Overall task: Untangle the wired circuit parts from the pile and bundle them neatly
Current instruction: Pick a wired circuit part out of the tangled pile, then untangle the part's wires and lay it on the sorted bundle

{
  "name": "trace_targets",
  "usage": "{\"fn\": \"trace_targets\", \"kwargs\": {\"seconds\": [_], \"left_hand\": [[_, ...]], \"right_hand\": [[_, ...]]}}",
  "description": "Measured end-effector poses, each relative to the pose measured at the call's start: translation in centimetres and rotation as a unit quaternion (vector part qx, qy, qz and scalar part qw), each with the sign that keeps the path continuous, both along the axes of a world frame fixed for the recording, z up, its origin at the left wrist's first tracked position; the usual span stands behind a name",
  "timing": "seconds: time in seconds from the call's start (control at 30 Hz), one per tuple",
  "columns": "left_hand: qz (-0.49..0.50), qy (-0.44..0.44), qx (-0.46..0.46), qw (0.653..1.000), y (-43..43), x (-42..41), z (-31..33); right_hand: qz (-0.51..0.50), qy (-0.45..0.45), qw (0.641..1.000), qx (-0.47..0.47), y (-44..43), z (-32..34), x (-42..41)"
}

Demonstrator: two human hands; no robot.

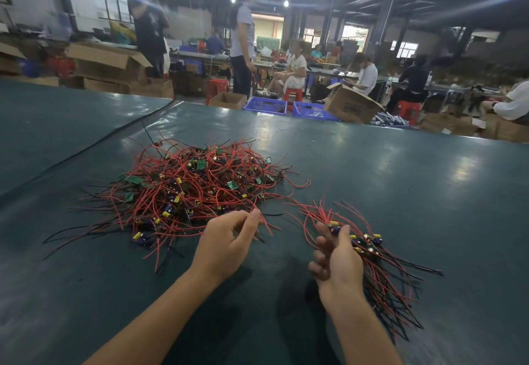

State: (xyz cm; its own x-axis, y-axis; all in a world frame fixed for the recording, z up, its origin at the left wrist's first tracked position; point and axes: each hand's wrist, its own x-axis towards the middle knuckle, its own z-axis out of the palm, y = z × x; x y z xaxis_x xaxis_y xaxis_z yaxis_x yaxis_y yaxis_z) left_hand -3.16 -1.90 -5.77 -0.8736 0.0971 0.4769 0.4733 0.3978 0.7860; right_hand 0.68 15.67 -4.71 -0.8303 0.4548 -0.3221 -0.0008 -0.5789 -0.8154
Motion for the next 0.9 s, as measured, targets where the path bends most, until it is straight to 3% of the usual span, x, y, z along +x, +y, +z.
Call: {"fn": "trace_targets", "kwargs": {"seconds": [0.1,0.17,0.23,0.3,0.37,0.43,0.57,0.73,0.9], "left_hand": [[0.096,0.178,-0.148,0.968,-1.2,-0.8,-0.2],[0.153,0.214,-0.19,0.946,-2.1,-1.4,0.0],[0.217,0.171,-0.228,0.934,-3.2,-2.1,-0.2],[0.256,0.066,-0.269,0.926,-4.6,-2.7,-0.5],[0.262,-0.038,-0.296,0.918,-5.7,-3.2,-0.8],[0.238,-0.077,-0.299,0.921,-6.3,-3.5,-1.0],[0.202,-0.028,-0.246,0.947,-6.1,-3.3,-0.8],[0.216,0.015,-0.247,0.945,-5.7,-3.2,-0.9],[0.215,0.004,-0.244,0.945,-5.8,-3.5,-1.2]], "right_hand": [[-0.027,0.019,0.997,-0.065,0.9,0.3,0.1],[-0.038,0.023,0.996,-0.072,1.2,0.4,0.2],[-0.035,0.019,0.997,-0.066,1.2,0.4,0.2],[-0.024,0.015,0.998,-0.057,1.0,0.3,0.2],[-0.015,0.01,0.999,-0.044,0.7,0.3,0.2],[-0.008,0.008,1.0,-0.028,0.6,0.2,0.2],[-0.003,0.007,1.0,-0.003,0.5,0.0,0.2],[0.001,0.006,1.0,0.02,0.2,0.0,0.2],[0.008,0.012,0.999,0.028,0.1,0.0,0.3]]}}
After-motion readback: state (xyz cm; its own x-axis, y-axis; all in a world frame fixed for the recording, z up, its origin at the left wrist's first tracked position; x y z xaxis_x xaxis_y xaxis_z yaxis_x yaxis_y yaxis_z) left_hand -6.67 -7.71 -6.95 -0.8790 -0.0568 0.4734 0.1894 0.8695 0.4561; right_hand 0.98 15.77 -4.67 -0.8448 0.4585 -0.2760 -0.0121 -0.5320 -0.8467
